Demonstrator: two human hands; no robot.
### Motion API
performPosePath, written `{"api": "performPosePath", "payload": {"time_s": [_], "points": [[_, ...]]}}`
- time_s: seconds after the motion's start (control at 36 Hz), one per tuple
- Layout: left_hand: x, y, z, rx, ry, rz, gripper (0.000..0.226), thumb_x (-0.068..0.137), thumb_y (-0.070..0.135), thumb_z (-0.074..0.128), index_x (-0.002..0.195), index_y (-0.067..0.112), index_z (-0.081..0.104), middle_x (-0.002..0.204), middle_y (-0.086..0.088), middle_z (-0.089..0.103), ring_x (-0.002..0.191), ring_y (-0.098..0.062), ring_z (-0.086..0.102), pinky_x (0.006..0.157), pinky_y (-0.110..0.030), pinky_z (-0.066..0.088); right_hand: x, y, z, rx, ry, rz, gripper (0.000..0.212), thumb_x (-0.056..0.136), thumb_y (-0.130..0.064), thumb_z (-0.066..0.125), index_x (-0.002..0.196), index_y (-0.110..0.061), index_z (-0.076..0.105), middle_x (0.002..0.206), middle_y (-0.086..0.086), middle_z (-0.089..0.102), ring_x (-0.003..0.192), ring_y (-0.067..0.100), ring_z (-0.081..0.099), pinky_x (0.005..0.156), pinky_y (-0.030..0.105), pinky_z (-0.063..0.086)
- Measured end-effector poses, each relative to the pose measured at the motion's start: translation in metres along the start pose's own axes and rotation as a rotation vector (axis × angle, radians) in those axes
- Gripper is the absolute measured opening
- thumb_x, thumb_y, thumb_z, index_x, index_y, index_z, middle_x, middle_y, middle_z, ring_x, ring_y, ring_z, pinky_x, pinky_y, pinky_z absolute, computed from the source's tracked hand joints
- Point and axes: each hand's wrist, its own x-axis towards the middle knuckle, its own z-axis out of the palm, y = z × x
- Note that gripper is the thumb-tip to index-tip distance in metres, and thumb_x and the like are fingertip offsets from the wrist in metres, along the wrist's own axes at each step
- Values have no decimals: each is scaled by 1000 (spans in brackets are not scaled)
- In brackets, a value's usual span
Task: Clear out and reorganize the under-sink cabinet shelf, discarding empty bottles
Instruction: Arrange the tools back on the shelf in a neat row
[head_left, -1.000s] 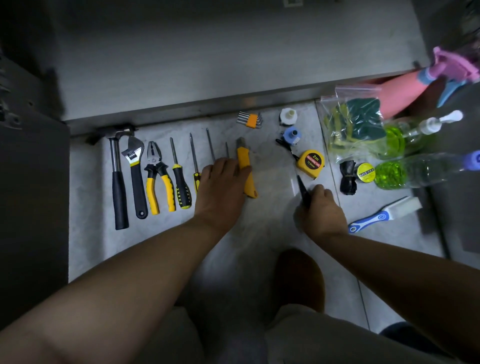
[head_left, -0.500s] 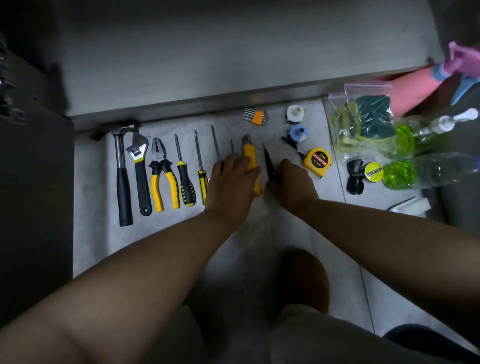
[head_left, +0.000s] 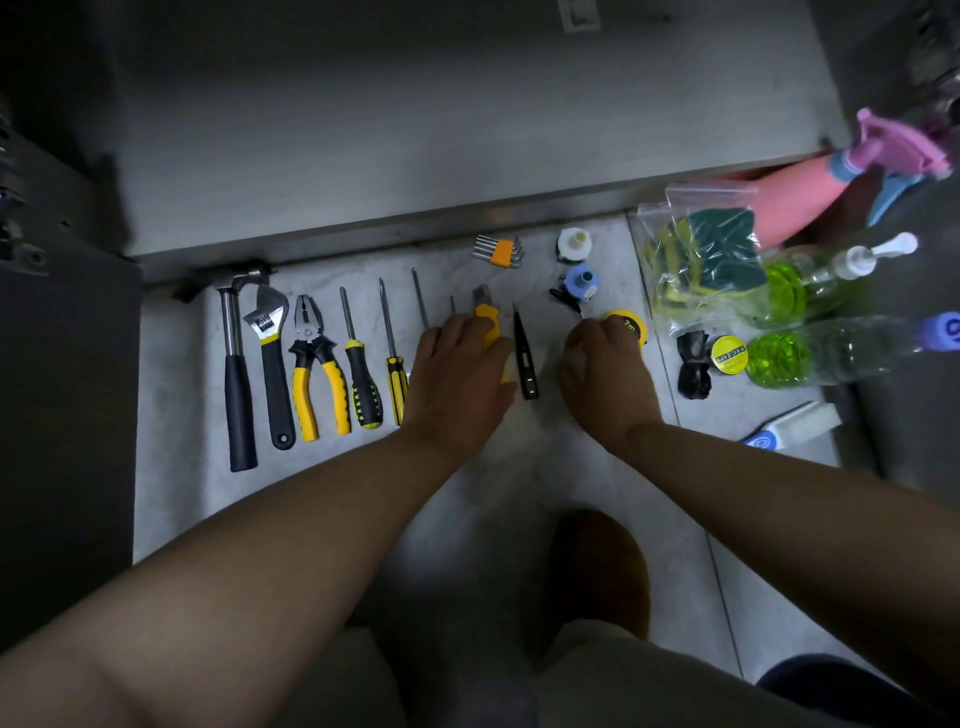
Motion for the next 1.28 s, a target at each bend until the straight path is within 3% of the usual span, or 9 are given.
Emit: {"api": "performPosePath", "payload": {"time_s": [0.11, 0.22, 0.42, 0.53, 0.69, 0.83, 0.94, 1.17, 1.28], "points": [[19, 3, -8, -92, 23, 5, 43, 94, 32, 59, 136, 21, 61, 146, -7, 49, 134, -30, 43, 104, -42, 32, 2, 19, -18, -203, 100, 75, 35, 79, -15, 68, 112, -5, 60, 120, 21, 49, 107, 40, 46, 83, 46, 44], [46, 4, -14, -132, -53, 21, 47, 98, 27, 54, 144, 20, 54, 154, -10, 40, 139, -32, 38, 109, -42, 30, 7, 34, -24, -229, 38, 140, 48, 79, -15, 69, 124, -8, 55, 133, 17, 45, 116, 38, 43, 90, 45, 43], [87, -5, -21, -69, -231, 69, 57, 104, 30, 45, 158, 23, 32, 170, -11, 9, 157, -29, 8, 123, -44, 17, 9, 37, -16, -190, -28, 157, 52, 86, -12, 63, 134, -17, 43, 132, 10, 41, 119, 34, 44, 72, 37, 42], [101, -9, -24, 16, -282, 62, 56, 103, 30, 45, 156, 18, 32, 169, -11, 16, 155, -28, 15, 120, -45, 22, 10, 34, -17, -184, -72, 127, 55, 86, -17, 66, 135, -20, 40, 128, 10, 39, 115, 32, 44, 73, 42, 52], [100, -20, -20, 136, -279, 3, 74, 96, 29, 52, 160, 18, 18, 164, -6, 25, 145, -32, 30, 108, -48, 32, 10, 33, -16, -178, -153, 109, 64, 82, -27, 73, 136, -21, 39, 128, 10, 38, 117, 32, 45, 72, 39, 50], [96, -34, -19, 138, -292, -38, 69, 94, 31, 52, 158, 24, 27, 164, -4, 26, 143, -31, 31, 108, -48, 31, 8, 28, -17, -122, -160, 64, 66, 77, -34, 80, 132, -21, 45, 124, 10, 41, 109, 33, 53, 76, 43, 56], [90, -44, -22, 118, -306, -41, 69, 98, 30, 51, 160, 24, 22, 168, -2, 20, 147, -30, 26, 111, -47, 29, 13, 7, -18, -58, -88, -35, 65, 78, -42, 79, 131, -20, 50, 122, 9, 47, 98, 31, 60, 72, 43, 58], [86, -47, -28, 130, -335, -52, 80, 94, 31, 60, 161, 19, 19, 170, 1, 13, 151, -25, 23, 112, -47, 32, 66, -46, -21, -167, -50, -186, 52, 87, -16, 66, 135, -11, 46, 126, 16, 49, 86, 36, 63, 62, 35, 49], [83, -49, -27, 133, -325, -58, 78, 94, 32, 58, 161, 19, 20, 169, 0, 14, 149, -26, 26, 110, -47, 32, 96, -59, -18, -297, -104, -160, 60, 85, -6, 67, 139, -5, 41, 139, 18, 43, 97, 37, 65, 74, 43, 57]]}}
